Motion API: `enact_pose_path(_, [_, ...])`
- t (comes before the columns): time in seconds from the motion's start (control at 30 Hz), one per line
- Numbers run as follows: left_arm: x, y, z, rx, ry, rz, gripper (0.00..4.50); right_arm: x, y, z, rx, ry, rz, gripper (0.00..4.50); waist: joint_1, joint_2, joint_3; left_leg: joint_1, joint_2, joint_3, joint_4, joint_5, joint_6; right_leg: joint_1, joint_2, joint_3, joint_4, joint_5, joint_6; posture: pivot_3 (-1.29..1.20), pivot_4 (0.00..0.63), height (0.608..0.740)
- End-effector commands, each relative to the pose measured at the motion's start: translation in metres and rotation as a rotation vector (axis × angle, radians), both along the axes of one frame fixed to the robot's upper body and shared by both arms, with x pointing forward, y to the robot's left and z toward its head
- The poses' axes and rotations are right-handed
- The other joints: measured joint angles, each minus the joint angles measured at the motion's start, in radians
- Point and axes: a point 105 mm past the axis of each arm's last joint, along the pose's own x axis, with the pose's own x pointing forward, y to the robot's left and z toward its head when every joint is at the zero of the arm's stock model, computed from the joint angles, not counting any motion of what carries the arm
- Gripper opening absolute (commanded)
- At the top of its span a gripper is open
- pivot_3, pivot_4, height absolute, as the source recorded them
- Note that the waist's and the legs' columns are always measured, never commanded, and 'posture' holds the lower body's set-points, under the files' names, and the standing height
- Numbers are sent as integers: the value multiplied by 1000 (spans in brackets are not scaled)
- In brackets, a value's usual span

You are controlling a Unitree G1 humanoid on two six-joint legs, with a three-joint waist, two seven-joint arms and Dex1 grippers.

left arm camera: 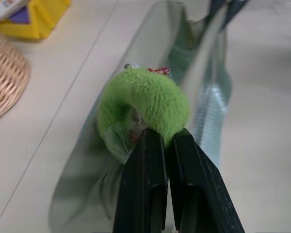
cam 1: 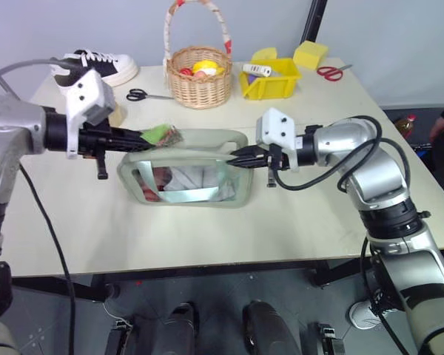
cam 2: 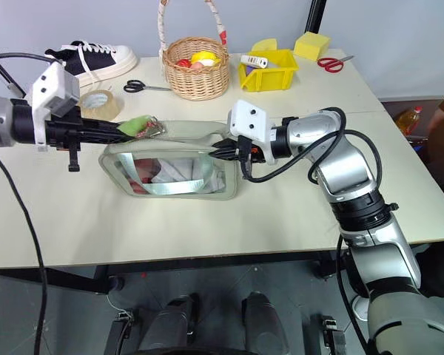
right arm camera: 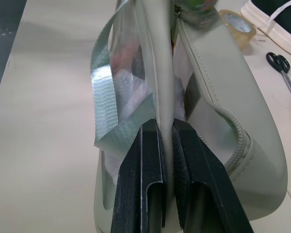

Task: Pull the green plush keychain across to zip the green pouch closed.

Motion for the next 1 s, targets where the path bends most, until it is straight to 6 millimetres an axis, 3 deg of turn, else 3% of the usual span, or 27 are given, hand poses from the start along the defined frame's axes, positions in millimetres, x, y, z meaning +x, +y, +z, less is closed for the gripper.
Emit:
enact_pose_path(0.03, [-4,-4,10,19,-34,-29,16,-2,4,12,17,-45,9,0,1,0,0,0,0,0,0,0,0,0,0,0,0,0,0,0,150,740])
enact_pose_path(0.13, [1,1,7,63,-51,-9,16,-1,4,13,21,-43,5,0,1,0,0,0,0,0,1,0,0,0,0,0,0,0,0,0,150,740])
enact_pose_path(0.23, [5,6,6,59,-56,18,970,0,5,13,31,-46,1,0,0,0,0,0,0,0,1,0,0,0,0,0,1,0,0,0,150,740])
enact_pose_path(0.43, [3,11,6,94,-76,32,3860,0,8,13,35,-44,9,0,0,0,0,0,0,0,1,0,0,0,0,0,1,0,0,0,150,740])
enact_pose_path(0.6, [-3,30,27,109,-105,102,3860,0,10,12,37,-46,16,0,-2,0,0,0,0,0,1,0,0,0,0,0,1,0,0,0,150,740])
enact_pose_path(0.73, [-8,53,31,125,-102,185,3860,-1,11,12,41,-47,22,0,-1,0,0,0,0,0,1,0,0,0,1,0,1,0,0,0,150,740])
enact_pose_path(0.83, [-6,64,20,112,-83,233,3860,-1,11,11,40,-47,24,0,0,0,0,1,0,0,1,0,0,0,1,0,1,0,0,0,150,740])
enact_pose_path(1.0, [5,66,-14,72,-35,272,3860,-2,11,12,34,-48,29,0,2,0,0,1,1,0,2,0,0,1,0,0,2,0,0,0,150,740])
